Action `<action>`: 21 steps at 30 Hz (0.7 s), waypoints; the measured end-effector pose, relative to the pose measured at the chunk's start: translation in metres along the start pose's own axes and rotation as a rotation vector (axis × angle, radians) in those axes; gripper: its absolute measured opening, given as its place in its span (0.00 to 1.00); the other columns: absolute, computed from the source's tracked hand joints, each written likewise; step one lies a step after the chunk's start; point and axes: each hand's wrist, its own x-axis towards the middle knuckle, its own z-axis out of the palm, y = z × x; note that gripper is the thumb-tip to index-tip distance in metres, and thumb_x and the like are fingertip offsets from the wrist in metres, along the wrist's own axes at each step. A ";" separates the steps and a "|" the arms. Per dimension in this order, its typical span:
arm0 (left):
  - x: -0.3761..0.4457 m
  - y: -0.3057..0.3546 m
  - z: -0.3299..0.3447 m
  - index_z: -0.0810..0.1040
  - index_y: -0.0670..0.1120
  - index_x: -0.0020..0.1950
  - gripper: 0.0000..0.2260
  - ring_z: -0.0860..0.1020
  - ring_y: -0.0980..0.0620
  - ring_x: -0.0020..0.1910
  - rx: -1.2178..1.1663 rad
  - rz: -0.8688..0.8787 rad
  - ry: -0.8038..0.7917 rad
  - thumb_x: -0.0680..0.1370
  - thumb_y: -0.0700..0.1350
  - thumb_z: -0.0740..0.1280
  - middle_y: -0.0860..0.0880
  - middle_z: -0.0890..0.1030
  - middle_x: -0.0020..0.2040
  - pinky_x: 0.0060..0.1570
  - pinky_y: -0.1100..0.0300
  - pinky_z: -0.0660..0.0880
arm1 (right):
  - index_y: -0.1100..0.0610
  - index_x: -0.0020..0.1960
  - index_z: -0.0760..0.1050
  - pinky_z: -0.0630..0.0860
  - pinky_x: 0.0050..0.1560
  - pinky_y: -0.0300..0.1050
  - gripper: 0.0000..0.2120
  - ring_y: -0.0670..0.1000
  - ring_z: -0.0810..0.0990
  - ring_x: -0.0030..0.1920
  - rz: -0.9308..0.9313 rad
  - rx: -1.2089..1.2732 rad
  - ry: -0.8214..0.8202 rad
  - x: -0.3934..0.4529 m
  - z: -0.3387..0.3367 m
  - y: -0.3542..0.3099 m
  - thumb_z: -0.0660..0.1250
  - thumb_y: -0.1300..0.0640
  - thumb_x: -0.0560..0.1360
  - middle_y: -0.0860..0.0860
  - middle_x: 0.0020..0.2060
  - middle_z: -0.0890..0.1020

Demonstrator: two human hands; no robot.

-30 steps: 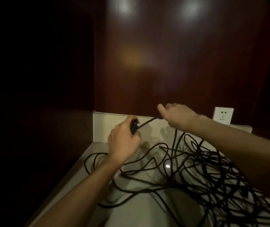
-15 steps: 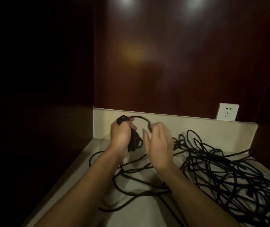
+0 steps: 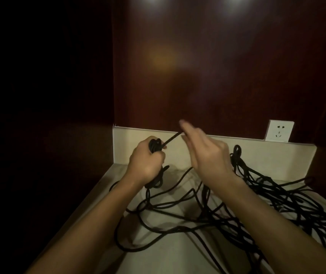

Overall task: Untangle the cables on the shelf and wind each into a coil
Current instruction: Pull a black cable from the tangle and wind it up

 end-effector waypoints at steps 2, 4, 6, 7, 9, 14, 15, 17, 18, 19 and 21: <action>-0.007 0.007 -0.006 0.80 0.48 0.48 0.11 0.73 0.49 0.32 0.002 0.059 -0.179 0.69 0.36 0.66 0.47 0.76 0.34 0.36 0.57 0.69 | 0.61 0.59 0.79 0.71 0.23 0.46 0.10 0.50 0.72 0.25 0.096 -0.050 -0.059 0.002 -0.001 0.009 0.69 0.64 0.78 0.53 0.39 0.81; -0.012 0.011 -0.010 0.81 0.45 0.50 0.16 0.74 0.46 0.36 -0.061 0.078 -0.288 0.63 0.40 0.65 0.43 0.78 0.36 0.40 0.55 0.70 | 0.57 0.55 0.76 0.73 0.28 0.50 0.05 0.57 0.77 0.30 0.190 -0.057 -0.241 0.001 -0.001 0.012 0.65 0.62 0.80 0.51 0.41 0.81; -0.013 0.011 -0.011 0.81 0.43 0.52 0.21 0.76 0.42 0.40 -0.219 0.025 -0.212 0.61 0.40 0.63 0.42 0.82 0.39 0.41 0.55 0.71 | 0.55 0.55 0.74 0.73 0.35 0.51 0.04 0.59 0.78 0.36 0.279 -0.012 -0.401 -0.002 0.002 0.010 0.61 0.59 0.82 0.50 0.40 0.80; -0.012 0.010 -0.011 0.81 0.42 0.53 0.22 0.78 0.40 0.43 -0.301 -0.001 -0.160 0.60 0.40 0.63 0.42 0.84 0.41 0.40 0.55 0.71 | 0.55 0.56 0.74 0.73 0.38 0.51 0.05 0.59 0.78 0.39 0.311 0.011 -0.464 -0.003 0.003 0.007 0.59 0.58 0.83 0.51 0.41 0.80; -0.013 0.009 -0.011 0.82 0.40 0.52 0.20 0.82 0.46 0.47 -0.372 -0.044 -0.122 0.62 0.40 0.63 0.43 0.86 0.45 0.39 0.59 0.74 | 0.56 0.58 0.73 0.70 0.39 0.49 0.07 0.60 0.78 0.42 0.329 0.013 -0.565 -0.004 0.007 -0.003 0.58 0.59 0.83 0.53 0.44 0.81; -0.023 -0.002 -0.012 0.82 0.38 0.55 0.17 0.78 0.45 0.62 -0.614 -0.308 -0.177 0.74 0.36 0.56 0.43 0.84 0.56 0.61 0.49 0.75 | 0.57 0.57 0.72 0.68 0.37 0.49 0.08 0.60 0.77 0.39 0.336 0.024 -0.589 -0.012 0.015 -0.011 0.57 0.56 0.84 0.52 0.39 0.79; -0.025 -0.004 -0.014 0.82 0.37 0.58 0.19 0.77 0.44 0.66 -0.661 -0.358 -0.211 0.74 0.37 0.55 0.41 0.84 0.59 0.68 0.45 0.71 | 0.57 0.56 0.73 0.68 0.37 0.49 0.09 0.60 0.77 0.37 0.369 0.077 -0.508 -0.012 0.014 -0.010 0.57 0.55 0.84 0.51 0.37 0.78; -0.030 -0.008 -0.015 0.79 0.36 0.62 0.22 0.75 0.41 0.69 -0.711 -0.430 -0.291 0.72 0.39 0.57 0.38 0.81 0.63 0.73 0.41 0.66 | 0.58 0.53 0.75 0.68 0.34 0.49 0.11 0.59 0.76 0.33 0.377 0.131 -0.312 -0.010 0.012 -0.009 0.56 0.53 0.84 0.50 0.33 0.77; -0.034 -0.009 -0.015 0.78 0.35 0.64 0.25 0.75 0.40 0.69 -0.749 -0.448 -0.351 0.69 0.40 0.60 0.36 0.80 0.64 0.74 0.41 0.65 | 0.59 0.53 0.75 0.69 0.33 0.48 0.12 0.58 0.75 0.31 0.382 0.151 -0.230 -0.009 0.012 -0.010 0.56 0.53 0.83 0.48 0.31 0.75; -0.036 -0.010 -0.013 0.77 0.34 0.65 0.28 0.75 0.38 0.69 -0.811 -0.460 -0.422 0.66 0.40 0.62 0.35 0.79 0.64 0.74 0.40 0.65 | 0.59 0.52 0.75 0.68 0.32 0.47 0.12 0.56 0.74 0.30 0.404 0.179 -0.166 -0.008 0.012 -0.012 0.56 0.54 0.82 0.46 0.31 0.73; -0.039 -0.012 -0.009 0.76 0.32 0.66 0.31 0.75 0.36 0.65 -0.928 -0.464 -0.499 0.64 0.39 0.63 0.35 0.79 0.62 0.74 0.39 0.64 | 0.59 0.52 0.75 0.68 0.31 0.47 0.11 0.53 0.73 0.29 0.457 0.228 -0.118 -0.010 0.013 -0.017 0.56 0.55 0.82 0.46 0.30 0.72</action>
